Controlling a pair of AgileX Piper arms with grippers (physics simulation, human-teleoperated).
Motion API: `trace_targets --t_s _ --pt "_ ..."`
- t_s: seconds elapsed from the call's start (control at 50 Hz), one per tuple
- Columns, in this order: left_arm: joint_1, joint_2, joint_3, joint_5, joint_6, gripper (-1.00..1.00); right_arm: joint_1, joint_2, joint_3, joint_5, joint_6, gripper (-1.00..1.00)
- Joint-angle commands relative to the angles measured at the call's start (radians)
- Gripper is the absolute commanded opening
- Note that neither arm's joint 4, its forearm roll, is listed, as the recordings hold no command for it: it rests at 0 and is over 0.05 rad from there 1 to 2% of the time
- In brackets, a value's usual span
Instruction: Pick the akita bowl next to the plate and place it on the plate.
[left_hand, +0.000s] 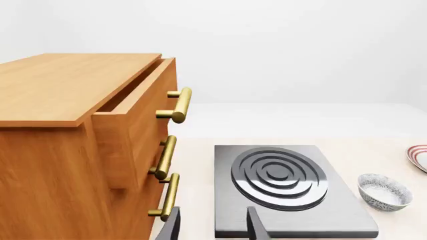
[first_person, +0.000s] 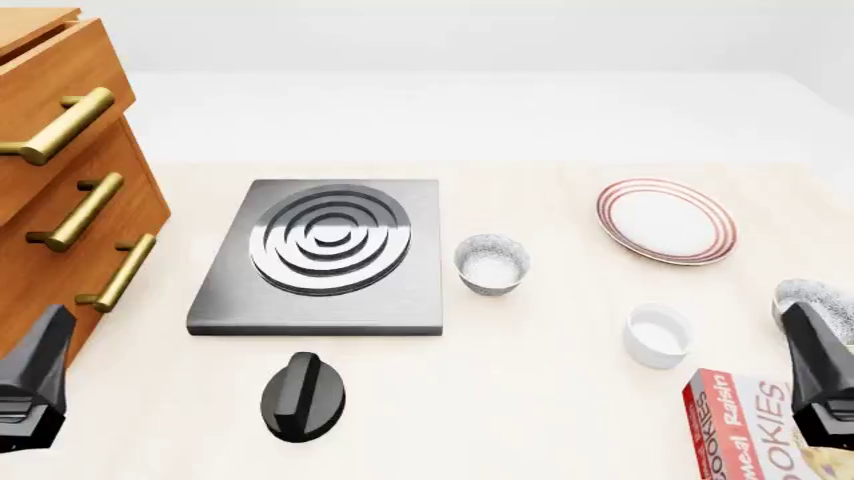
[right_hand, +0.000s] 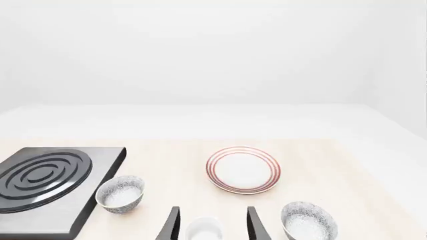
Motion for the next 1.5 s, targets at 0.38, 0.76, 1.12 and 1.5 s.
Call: trace_targets --t_s 0.38,0.76,1.12,1.5 --pt "0.0 0.004 -0.003 -0.001 0.0 1.0 0.004 0.001 -0.133 0.13 0.061 1.0" --pt "0.0 0.004 -0.003 -0.001 0.0 1.0 -0.088 0.32 -0.36 0.227 0.024 1.0" --pt "0.0 0.004 -0.003 -0.001 0.0 1.0 -0.132 0.512 -0.583 0.406 -0.13 1.0" --pt "0.0 0.004 -0.003 -0.001 0.0 1.0 -0.131 0.685 -0.798 0.589 -0.071 1.0"
